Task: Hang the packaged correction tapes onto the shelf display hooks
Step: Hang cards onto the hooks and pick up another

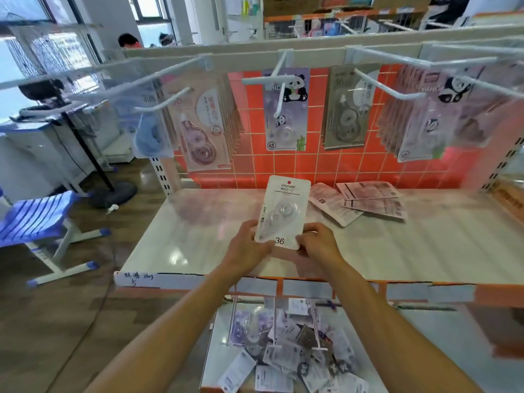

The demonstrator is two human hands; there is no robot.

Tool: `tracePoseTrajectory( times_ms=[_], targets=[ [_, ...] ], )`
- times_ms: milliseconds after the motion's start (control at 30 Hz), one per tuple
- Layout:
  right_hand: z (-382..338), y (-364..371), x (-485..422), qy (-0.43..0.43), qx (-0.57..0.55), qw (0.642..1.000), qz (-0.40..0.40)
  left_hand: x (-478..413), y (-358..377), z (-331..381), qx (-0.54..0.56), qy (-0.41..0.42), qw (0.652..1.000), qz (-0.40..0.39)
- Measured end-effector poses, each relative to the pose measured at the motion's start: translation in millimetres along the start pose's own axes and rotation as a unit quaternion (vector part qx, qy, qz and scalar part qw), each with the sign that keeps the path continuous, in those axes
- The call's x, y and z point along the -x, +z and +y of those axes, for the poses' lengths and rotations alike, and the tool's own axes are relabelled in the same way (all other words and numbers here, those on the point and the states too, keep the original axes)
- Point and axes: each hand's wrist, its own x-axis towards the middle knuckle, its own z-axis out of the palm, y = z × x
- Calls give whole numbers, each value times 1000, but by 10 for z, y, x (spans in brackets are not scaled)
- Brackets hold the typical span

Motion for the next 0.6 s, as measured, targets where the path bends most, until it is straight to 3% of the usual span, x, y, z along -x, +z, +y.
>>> tracePoseTrajectory(
  times_ms=[300,600],
  targets=[
    [37,182,601,-48,-25,997,-58,490,-349,-183,58,40,997,-4],
    [340,432,1136,-83,-4,995,63,1134,-461,-707,24,39,997,-58]
  ],
)
